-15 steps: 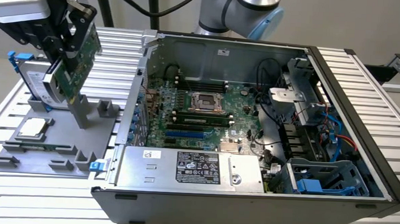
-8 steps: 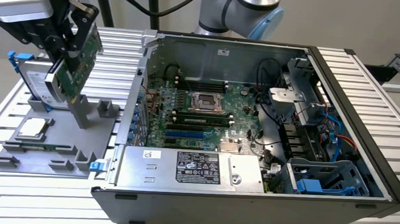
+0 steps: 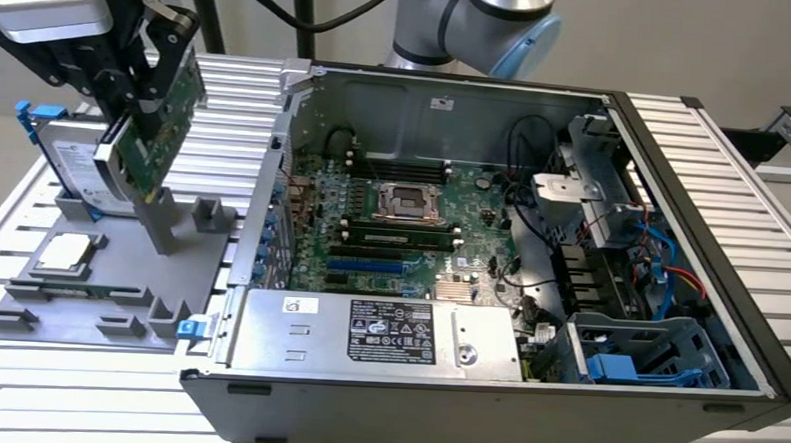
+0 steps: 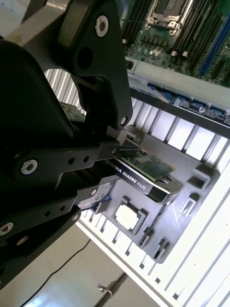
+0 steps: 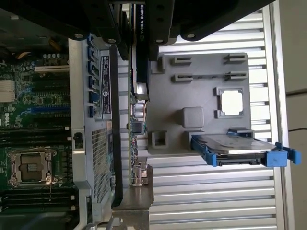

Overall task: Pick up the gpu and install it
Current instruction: 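Pick up the gpu and move the gpu toward the slot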

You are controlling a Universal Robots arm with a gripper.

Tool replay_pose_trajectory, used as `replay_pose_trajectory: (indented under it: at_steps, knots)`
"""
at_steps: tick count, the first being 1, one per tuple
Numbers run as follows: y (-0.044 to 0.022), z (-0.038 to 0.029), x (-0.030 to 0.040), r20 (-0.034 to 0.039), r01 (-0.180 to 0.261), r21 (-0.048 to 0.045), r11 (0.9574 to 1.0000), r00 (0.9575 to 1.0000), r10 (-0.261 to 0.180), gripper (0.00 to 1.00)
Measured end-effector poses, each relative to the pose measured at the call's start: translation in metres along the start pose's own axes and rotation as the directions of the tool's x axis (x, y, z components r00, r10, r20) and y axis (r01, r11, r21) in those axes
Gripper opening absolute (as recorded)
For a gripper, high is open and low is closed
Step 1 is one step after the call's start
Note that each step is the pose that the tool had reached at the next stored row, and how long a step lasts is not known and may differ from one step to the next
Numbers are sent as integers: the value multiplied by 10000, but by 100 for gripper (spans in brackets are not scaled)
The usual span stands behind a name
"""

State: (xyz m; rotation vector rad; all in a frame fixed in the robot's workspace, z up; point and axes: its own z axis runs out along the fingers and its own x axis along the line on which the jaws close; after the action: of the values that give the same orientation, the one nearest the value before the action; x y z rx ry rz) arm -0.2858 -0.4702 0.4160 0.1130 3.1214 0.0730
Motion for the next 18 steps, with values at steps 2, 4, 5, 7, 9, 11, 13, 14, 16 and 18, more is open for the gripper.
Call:
replay_pose_trajectory:
  at_steps: [2, 4, 5, 7, 9, 11, 13, 14, 16, 18]
  knots:
    - [0, 0, -1, 0, -1, 0, 10000, 10000, 1, 0]
    - [0, 0, -1, 1, -1, 0, 10000, 10000, 1, 0]
    - [0, 0, -1, 0, 0, 0, 10000, 10000, 0, 0]
    - [1, 0, -3, 1, -1, -1, 10000, 10000, 1, 0]
    - [2, 0, -14, 0, 1, 0, 10000, 10000, -1, 0]
    - [4, 0, -27, 0, 0, 0, 10000, 10000, 0, 0]
    - [7, 1, -43, 1, 0, -1, 10000, 10000, 0, 0]
    - [8, 1, -50, 0, 0, 0, 10000, 10000, 0, 0]
    - [10, 1, -65, 0, 0, 0, 10000, 10000, 0, 0]
    - [13, 2, -80, 1, 0, -1, 10000, 10000, 0, 0]
